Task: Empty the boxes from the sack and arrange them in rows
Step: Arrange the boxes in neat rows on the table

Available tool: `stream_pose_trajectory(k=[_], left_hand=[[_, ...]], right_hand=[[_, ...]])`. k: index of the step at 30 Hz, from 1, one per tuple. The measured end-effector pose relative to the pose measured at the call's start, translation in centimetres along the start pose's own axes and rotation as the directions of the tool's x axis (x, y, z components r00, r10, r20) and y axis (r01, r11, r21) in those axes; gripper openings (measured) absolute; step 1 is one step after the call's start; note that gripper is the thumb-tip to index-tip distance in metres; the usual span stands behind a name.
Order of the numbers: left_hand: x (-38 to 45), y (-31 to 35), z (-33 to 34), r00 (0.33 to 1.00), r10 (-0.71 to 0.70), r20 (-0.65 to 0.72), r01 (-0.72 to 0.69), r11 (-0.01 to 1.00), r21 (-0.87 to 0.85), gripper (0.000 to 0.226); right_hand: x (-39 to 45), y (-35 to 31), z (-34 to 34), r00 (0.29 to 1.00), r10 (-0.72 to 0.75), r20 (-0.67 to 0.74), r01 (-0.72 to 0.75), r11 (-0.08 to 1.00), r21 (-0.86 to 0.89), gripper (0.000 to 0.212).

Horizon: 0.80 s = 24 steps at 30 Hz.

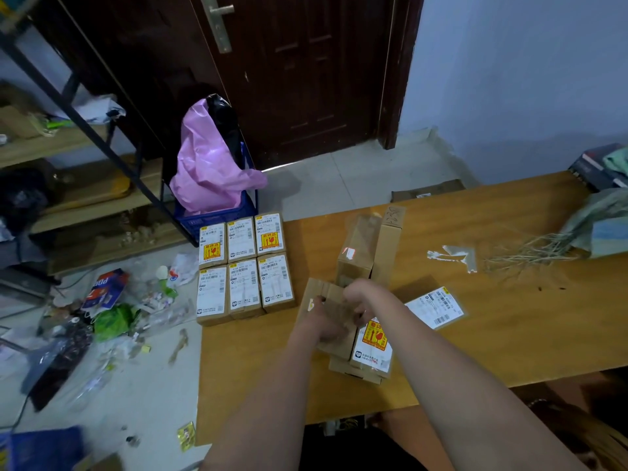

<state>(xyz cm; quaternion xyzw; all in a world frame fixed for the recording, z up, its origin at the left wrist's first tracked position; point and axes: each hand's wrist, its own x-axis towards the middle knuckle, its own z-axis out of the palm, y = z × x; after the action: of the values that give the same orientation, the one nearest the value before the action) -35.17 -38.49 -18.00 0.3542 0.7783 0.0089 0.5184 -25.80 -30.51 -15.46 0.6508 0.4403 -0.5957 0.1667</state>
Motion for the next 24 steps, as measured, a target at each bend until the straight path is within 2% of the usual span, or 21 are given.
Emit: stream_pose_trajectory(k=[2, 6, 8, 12, 16, 21, 24], left_hand=[[0.4, -0.1, 0.0, 1.000, -0.001, -0.004, 0.001, 0.999, -0.042, 0.110], [1.0, -0.6, -0.8, 1.000, -0.016, 0.010, 0.017, 0.990, -0.143, 0.081], [1.0, -0.7, -1.4, 1.000, -0.001, 0.018, 0.004, 0.983, -0.183, 0.069], [1.0, -0.8, -2.7, 0.998, -0.031, 0.060, 0.047, 0.957, -0.286, 0.062], [0.5, -1.5, -4.1, 0.989, -0.021, 0.149, 0.064, 0.956, -0.287, 0.052], [-0.4, -2.7, -7.4, 0.982, 0.056, 0.182, 0.002, 0.953, -0.303, 0.068], [-1.2, -3.8, -9.9, 0.976, 0.098, 0.195, -0.036, 0.953, -0.301, 0.063]], right_hand=[[0.0, -0.3, 0.1, 1.000, -0.002, 0.018, 0.003, 0.999, -0.054, 0.039], [-0.1, -0.8, 0.1, 1.000, -0.025, 0.007, 0.026, 0.995, -0.093, 0.034], [0.4, -1.0, 0.0, 1.000, 0.000, 0.022, 0.003, 0.992, -0.122, 0.040], [0.7, -1.1, 0.0, 0.991, 0.039, 0.125, -0.017, 0.985, -0.171, 0.033], [-0.7, -1.9, 0.4, 0.986, 0.094, 0.138, -0.089, 0.995, -0.047, 0.052], [-2.7, -3.6, 0.9, 0.984, 0.115, 0.139, -0.137, 0.978, 0.159, 0.096], [-2.9, -4.8, 1.5, 0.983, 0.102, 0.155, -0.140, 0.956, 0.259, 0.101]])
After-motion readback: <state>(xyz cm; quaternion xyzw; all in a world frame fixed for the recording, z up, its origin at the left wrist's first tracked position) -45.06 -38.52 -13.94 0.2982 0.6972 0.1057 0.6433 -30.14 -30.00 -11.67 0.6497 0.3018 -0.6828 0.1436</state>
